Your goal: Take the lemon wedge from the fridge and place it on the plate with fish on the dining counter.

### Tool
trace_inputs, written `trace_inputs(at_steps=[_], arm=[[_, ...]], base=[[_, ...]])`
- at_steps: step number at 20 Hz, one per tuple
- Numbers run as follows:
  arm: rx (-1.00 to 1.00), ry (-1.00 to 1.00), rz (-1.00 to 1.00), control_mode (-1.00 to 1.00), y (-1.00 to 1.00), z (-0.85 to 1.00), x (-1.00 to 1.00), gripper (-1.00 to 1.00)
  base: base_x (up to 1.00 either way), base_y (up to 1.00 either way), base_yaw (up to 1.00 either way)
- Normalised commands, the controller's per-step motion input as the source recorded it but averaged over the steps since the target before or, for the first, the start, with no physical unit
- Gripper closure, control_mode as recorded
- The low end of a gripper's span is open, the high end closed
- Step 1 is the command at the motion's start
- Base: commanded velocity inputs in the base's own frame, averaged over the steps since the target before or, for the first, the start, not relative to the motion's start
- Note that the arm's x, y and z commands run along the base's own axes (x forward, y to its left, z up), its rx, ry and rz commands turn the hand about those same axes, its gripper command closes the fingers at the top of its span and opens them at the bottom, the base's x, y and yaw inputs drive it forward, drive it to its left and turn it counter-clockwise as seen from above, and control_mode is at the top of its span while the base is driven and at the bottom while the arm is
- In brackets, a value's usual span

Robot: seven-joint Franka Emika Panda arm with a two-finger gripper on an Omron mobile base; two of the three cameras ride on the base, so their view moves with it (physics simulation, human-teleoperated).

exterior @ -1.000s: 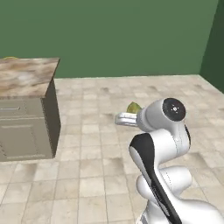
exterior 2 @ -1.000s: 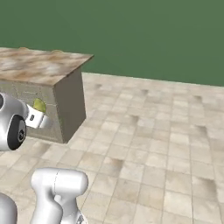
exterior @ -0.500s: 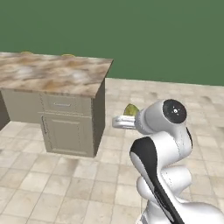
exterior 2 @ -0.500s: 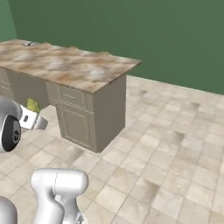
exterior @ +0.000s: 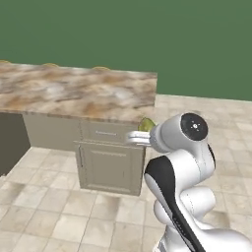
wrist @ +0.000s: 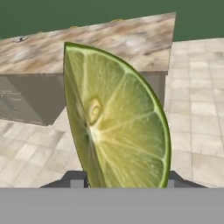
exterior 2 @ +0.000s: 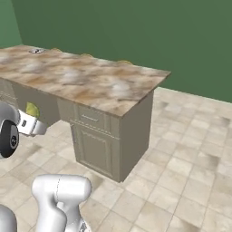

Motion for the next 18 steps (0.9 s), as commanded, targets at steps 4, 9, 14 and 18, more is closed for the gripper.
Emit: trace_inputs(at_steps=[4, 9, 14, 18], arm=[[0.0, 0.0, 0.0, 1.0, 0.0, 0.0, 0.0, 1.0], [0.0, 0.0, 0.0, 1.0, 0.0, 0.0, 0.0, 1.0], [0.0, 0.0, 0.0, 1.0, 0.0, 0.0, 0.0, 1.0], [0.0, 0.0, 0.0, 1.0, 0.0, 0.0, 0.0, 1.0]], base=[[1.0, 1.0, 0.0], [1.0, 1.0, 0.0], [1.0, 1.0, 0.0], [1.0, 1.0, 0.0]])
